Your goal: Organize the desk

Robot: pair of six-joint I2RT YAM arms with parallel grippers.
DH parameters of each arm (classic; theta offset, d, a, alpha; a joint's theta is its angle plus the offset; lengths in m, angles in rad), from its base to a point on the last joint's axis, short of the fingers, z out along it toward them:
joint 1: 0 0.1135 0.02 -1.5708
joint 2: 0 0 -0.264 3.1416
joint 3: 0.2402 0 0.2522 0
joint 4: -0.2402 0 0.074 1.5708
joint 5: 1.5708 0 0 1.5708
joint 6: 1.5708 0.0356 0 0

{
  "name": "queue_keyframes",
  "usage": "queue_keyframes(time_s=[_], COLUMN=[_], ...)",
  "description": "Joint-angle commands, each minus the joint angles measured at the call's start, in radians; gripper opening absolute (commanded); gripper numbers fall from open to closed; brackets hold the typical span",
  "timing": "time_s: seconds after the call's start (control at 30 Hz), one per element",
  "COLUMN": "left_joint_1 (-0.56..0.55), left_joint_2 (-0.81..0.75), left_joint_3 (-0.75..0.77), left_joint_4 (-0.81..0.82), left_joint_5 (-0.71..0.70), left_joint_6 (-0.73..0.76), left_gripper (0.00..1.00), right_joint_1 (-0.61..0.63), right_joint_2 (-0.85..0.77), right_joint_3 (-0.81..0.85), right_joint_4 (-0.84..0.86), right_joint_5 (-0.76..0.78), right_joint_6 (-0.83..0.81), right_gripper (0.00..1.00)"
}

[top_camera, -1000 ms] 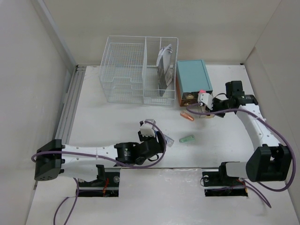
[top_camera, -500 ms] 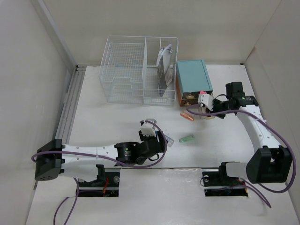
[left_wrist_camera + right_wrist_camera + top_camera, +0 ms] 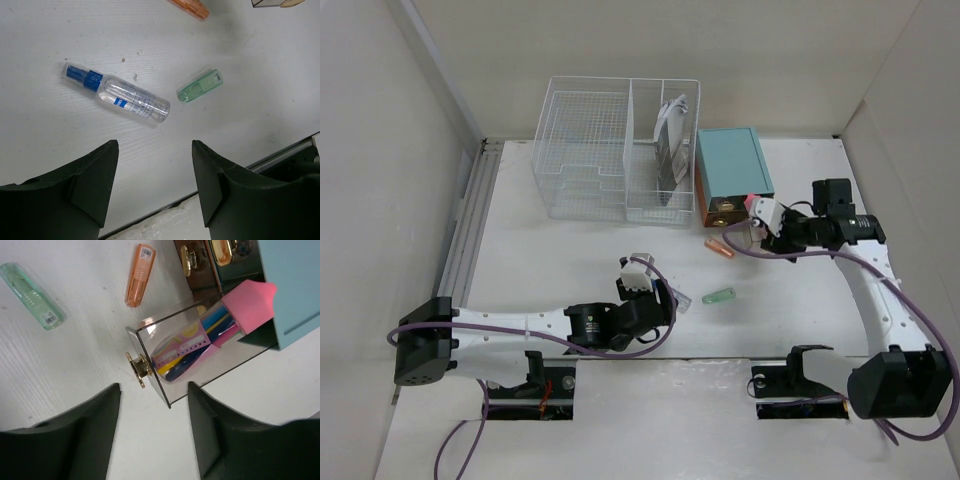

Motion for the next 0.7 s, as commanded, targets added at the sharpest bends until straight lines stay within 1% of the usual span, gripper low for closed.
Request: queue_keyframes(time_s=[0.0,0.03,0.1,0.13,0.17,0.2,0.3,0.43,0.67], left_joint_1=[-0.004,-0.004,-0.004,-0.004,-0.004,-0.014,-0.014,-0.014,-0.014], left_joint_2=[-0.005,-0.005,-0.005,-0.005,-0.005,-0.005,-0.005,-0.025,-0.034], left_joint_3=[0.027,0.027,0.027,0.027,0.027,0.027,0.027,0.027,0.018], left_joint_4=[0.031,0.032,0.032,0.032,0.032,0.032,0.021,0.003,0.002], left_joint_5=[-0.002,-0.002,0.007,0.008,0.008,0.008,-0.003,-0.003,-0.012], left_joint_6=[0.011,0.011,0.011,0.011,0.011,0.011,0.001,0.001,0.001], left_gripper=[0.58,0.58,0.58,0.58,0.58,0.58,0.58,0.58,0.58], right_joint_1=[-0.004,-0.004,-0.004,-0.004,-0.004,-0.004,-0.004,-0.004,-0.004], right_joint_2=[-0.004,0.008,0.062,0.087,0.113,0.160,0.234,0.294,0.314], right_joint_3=[0.038,0.047,0.065,0.081,0.114,0.130,0.171,0.209,0.196], right_joint_4=[0.082,0.114,0.186,0.199,0.210,0.220,0.277,0.312,0.303], right_joint_5=[-0.038,-0.038,-0.053,-0.062,-0.071,-0.090,-0.113,-0.122,-0.122], right_joint_6=[0.073,0.113,0.152,0.168,0.200,0.216,0.268,0.307,0.298], right_gripper=[0.45,0.34,0.17,0.02,0.00,0.00,0.00,0.00,0.00])
